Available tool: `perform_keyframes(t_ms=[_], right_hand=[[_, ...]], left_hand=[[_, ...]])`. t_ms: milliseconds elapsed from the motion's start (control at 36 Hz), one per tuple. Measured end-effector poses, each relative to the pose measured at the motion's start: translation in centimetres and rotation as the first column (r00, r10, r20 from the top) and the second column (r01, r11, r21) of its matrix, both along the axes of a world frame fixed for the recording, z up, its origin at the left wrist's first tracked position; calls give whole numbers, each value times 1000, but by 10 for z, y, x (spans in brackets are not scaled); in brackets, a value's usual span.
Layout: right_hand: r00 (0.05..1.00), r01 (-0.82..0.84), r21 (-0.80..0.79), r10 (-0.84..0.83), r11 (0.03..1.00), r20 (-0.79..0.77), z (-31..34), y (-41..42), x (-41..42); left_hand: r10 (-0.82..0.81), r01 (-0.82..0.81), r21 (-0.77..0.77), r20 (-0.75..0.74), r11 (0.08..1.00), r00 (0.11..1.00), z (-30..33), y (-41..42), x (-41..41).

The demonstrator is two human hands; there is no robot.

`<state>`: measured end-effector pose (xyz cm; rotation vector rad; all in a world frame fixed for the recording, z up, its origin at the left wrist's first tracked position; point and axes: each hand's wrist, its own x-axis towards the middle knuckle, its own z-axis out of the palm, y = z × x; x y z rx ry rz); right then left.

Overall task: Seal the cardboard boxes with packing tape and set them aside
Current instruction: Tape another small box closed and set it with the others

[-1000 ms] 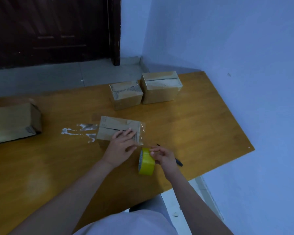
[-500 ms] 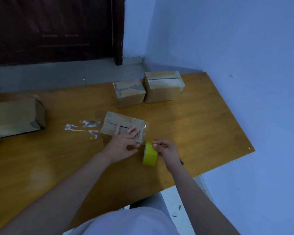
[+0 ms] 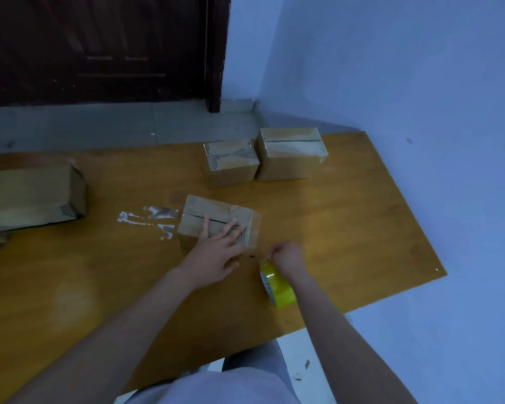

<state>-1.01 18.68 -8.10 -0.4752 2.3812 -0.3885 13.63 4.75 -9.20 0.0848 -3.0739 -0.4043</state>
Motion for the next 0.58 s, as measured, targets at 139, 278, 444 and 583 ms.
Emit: perform_keyframes(t_ms=[139,278,444,583], right_hand=[[996,22,-21,-24,1000,-91,-7,-11,-6],[989,-1,34,7,999,-149,-7,-27,-21],[991,-19,21,22,1000,-131,-8,-71,-43],[992,-104,74,109,992,-65,-16,-98,-63]], left_hand=[[285,-286,-33,-45,958,958,-5,2,1],[381,-389,-41,-128,920,916,-14,2,5],[437,-439,10,-120,899,892,-19,4,2],[432,-436,4,-132,900,892,-23,2,3]])
